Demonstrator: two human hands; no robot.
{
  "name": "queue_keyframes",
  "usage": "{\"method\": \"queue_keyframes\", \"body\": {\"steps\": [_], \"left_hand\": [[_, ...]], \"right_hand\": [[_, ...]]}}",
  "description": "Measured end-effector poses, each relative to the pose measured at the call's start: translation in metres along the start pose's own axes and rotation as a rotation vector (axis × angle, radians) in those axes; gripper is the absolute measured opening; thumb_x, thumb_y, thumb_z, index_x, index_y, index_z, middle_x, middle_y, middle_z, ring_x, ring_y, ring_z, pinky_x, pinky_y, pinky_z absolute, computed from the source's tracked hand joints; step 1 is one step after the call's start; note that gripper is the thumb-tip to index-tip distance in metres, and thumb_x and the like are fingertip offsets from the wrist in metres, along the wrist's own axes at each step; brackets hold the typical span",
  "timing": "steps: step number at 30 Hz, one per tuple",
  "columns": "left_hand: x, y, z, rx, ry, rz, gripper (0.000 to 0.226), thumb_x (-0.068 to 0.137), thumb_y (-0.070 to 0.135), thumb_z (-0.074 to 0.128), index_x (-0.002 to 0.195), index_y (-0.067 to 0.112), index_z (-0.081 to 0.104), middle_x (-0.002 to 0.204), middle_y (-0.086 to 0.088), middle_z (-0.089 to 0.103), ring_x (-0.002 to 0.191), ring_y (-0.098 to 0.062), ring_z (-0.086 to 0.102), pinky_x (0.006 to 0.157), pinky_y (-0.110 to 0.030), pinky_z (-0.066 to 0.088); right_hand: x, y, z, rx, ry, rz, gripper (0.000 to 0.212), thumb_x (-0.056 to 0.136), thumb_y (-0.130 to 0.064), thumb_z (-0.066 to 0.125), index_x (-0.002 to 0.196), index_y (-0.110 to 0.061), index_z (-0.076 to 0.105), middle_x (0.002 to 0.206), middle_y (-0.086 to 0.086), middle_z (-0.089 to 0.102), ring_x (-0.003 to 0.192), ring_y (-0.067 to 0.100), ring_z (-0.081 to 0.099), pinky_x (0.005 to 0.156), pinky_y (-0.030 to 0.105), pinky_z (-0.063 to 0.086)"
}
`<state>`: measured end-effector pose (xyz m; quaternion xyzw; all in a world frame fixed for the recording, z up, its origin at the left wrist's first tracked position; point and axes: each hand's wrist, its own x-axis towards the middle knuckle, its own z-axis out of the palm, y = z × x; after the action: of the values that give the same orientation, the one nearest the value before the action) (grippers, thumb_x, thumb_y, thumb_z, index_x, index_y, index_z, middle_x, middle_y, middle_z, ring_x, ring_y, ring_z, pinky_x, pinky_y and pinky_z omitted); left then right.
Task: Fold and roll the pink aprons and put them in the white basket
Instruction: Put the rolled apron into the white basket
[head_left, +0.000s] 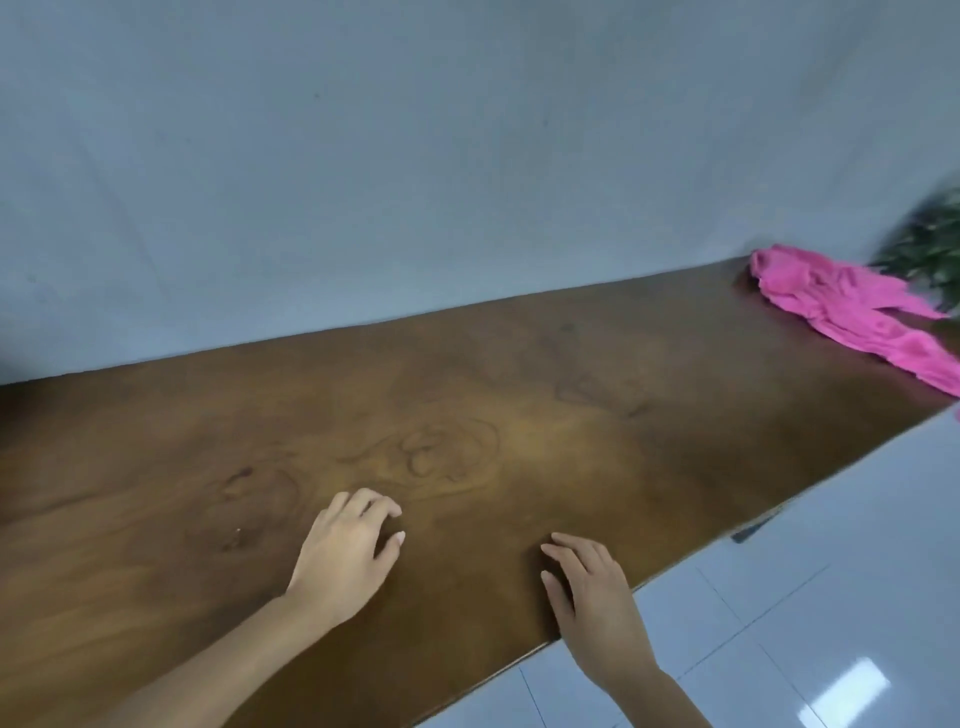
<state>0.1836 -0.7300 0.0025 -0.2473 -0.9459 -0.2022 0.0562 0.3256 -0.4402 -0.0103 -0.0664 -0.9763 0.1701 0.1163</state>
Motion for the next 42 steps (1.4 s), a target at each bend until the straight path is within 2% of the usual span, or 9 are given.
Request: {"method": "queue_keyframes", "body": {"steps": [5, 10, 17, 21, 25, 28, 31, 36, 42], "left_hand": [[0.004, 0.071, 0.032, 0.034, 0.004, 0.040, 0.022, 0.094, 0.043, 0.062, 0.113, 0.032, 0.064, 0.114, 0.020, 0.054, 0.105, -0.009, 0.050, 0.091, -0.028, 0.046], [0.018, 0.136, 0.056, 0.057, -0.046, 0.084, 0.019, 0.092, 0.035, 0.069, 0.110, 0.032, 0.063, 0.112, 0.020, 0.053, 0.107, -0.011, 0.051, 0.091, -0.030, 0.046], [0.048, 0.212, 0.089, 0.049, -0.082, 0.138, 0.019, 0.092, 0.036, 0.069, 0.110, 0.031, 0.062, 0.111, 0.018, 0.054, 0.106, -0.013, 0.052, 0.090, -0.033, 0.048], [0.078, 0.250, 0.111, 0.033, -0.099, 0.203, 0.019, 0.091, 0.032, 0.071, 0.109, 0.030, 0.064, 0.112, 0.015, 0.056, 0.107, -0.013, 0.052, 0.090, -0.034, 0.050], [0.115, 0.287, 0.136, -0.008, -0.124, 0.251, 0.019, 0.090, 0.032, 0.072, 0.108, 0.030, 0.064, 0.111, 0.013, 0.057, 0.105, -0.017, 0.052, 0.086, -0.037, 0.050], [0.149, 0.315, 0.158, -0.050, -0.130, 0.277, 0.019, 0.090, 0.032, 0.073, 0.107, 0.030, 0.065, 0.112, 0.013, 0.057, 0.108, -0.020, 0.053, 0.088, -0.042, 0.049], [0.185, 0.346, 0.178, -0.085, -0.143, 0.285, 0.019, 0.090, 0.032, 0.072, 0.107, 0.030, 0.064, 0.113, 0.013, 0.056, 0.110, -0.021, 0.051, 0.091, -0.044, 0.045], [0.243, 0.398, 0.212, -0.141, -0.152, 0.337, 0.020, 0.090, 0.031, 0.073, 0.108, 0.029, 0.065, 0.114, 0.012, 0.056, 0.112, -0.022, 0.050, 0.090, -0.044, 0.044], [0.312, 0.456, 0.253, -0.162, -0.179, 0.402, 0.021, 0.090, 0.032, 0.072, 0.110, 0.029, 0.064, 0.116, 0.011, 0.054, 0.114, -0.022, 0.048, 0.093, -0.044, 0.043]], "right_hand": [[-0.039, 0.071, -0.030, 0.052, 0.068, 0.086, 0.041, 0.104, -0.044, 0.036, 0.131, -0.027, 0.062, 0.134, -0.017, 0.055, 0.125, 0.002, 0.047, 0.106, 0.023, 0.041], [-0.075, 0.132, -0.057, 0.153, 0.094, 0.198, 0.056, 0.102, -0.059, 0.022, 0.133, -0.030, 0.057, 0.132, -0.019, 0.052, 0.127, -0.001, 0.043, 0.103, 0.024, 0.044], [-0.112, 0.195, -0.087, 0.263, 0.104, 0.378, 0.062, 0.092, -0.067, 0.017, 0.131, -0.038, 0.055, 0.119, -0.044, 0.035, 0.121, -0.022, 0.031, 0.090, -0.001, 0.029], [-0.123, 0.233, -0.097, 0.285, 0.131, 0.474, 0.060, 0.092, -0.067, 0.019, 0.127, -0.038, 0.058, 0.119, -0.040, 0.041, 0.121, -0.018, 0.034, 0.089, -0.001, 0.031], [-0.128, 0.272, -0.112, 0.284, 0.127, 0.576, 0.030, 0.103, -0.044, 0.042, 0.127, -0.038, 0.058, 0.126, -0.024, 0.052, 0.117, -0.020, 0.037, 0.090, 0.002, 0.033], [-0.122, 0.302, -0.125, 0.274, 0.131, 0.622, 0.026, 0.105, -0.036, 0.047, 0.127, -0.037, 0.059, 0.124, -0.025, 0.052, 0.113, -0.025, 0.036, 0.089, -0.003, 0.030], [-0.111, 0.333, -0.138, 0.249, 0.130, 0.660, 0.024, 0.105, -0.036, 0.048, 0.126, -0.040, 0.059, 0.123, -0.029, 0.052, 0.113, -0.024, 0.036, 0.087, -0.003, 0.030], [-0.084, 0.386, -0.164, 0.235, 0.143, 0.726, 0.021, 0.104, -0.035, 0.048, 0.117, -0.052, 0.051, 0.117, -0.038, 0.049, 0.118, -0.008, 0.047, 0.088, 0.002, 0.035], [-0.052, 0.441, -0.183, 0.218, 0.184, 0.777, 0.022, 0.102, -0.041, 0.049, 0.122, -0.042, 0.059, 0.116, -0.036, 0.051, 0.116, -0.007, 0.049, 0.089, 0.005, 0.038]]}}
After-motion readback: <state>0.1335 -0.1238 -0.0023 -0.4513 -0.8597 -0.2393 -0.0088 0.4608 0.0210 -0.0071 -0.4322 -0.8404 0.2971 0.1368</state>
